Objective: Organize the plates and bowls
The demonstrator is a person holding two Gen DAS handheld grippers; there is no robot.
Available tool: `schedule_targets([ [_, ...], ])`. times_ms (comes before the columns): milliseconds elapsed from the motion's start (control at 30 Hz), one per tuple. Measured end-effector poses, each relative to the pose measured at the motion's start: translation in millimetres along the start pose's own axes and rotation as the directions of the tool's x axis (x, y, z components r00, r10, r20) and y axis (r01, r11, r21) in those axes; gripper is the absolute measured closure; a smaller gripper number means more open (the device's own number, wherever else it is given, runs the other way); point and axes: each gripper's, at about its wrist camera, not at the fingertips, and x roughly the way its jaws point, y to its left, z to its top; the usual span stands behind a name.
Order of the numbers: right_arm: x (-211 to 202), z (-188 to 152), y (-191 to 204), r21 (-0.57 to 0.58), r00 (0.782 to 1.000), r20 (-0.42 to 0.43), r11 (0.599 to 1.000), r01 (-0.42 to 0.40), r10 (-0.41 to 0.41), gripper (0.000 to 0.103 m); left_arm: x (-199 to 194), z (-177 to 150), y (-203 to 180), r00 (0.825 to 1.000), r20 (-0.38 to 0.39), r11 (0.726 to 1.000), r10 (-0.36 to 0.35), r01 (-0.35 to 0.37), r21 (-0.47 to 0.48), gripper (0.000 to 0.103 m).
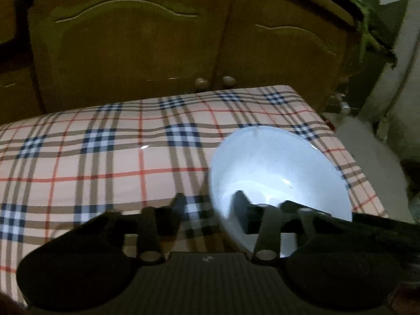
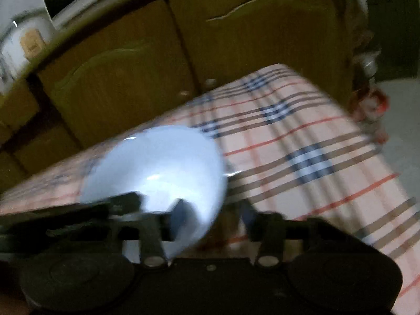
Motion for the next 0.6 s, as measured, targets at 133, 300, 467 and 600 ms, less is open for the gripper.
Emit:
schedule_targets([
  [133,-4.8,-4.7,7.7,-0.001,1.000,0.010,1.000,0.014,-0.014,0.071,-2.6,-5.0,-5.2,1.000,-0.002,1.000,-0.024,0.024,0.016,0.077],
  [300,-19.3,-12.0,9.6,-0.015,1.000,0.006,1.000,0.005,-0.005,0.074,-12.9,-15.4,-2.5,0.999,-0.015,0.999,-0.043,0.043,-0.014,0.078],
  [467,-39.7,-22.5,15.2,-0.012,1.000,0.017,1.000,0.000,0.000,0.074,-33.6,-25.0,-6.6,0.999,0.003,0.999,-0.033,0.033,-0.009,0.078],
  [600,-63.3,-30.3,22.9,-0.019,0.999,0.041,1.000,-0.012,0.013,0.074,-57.8,-31.5,-11.9,0.999,0.033,1.000,-0.025,0.025,0.007,0.078],
])
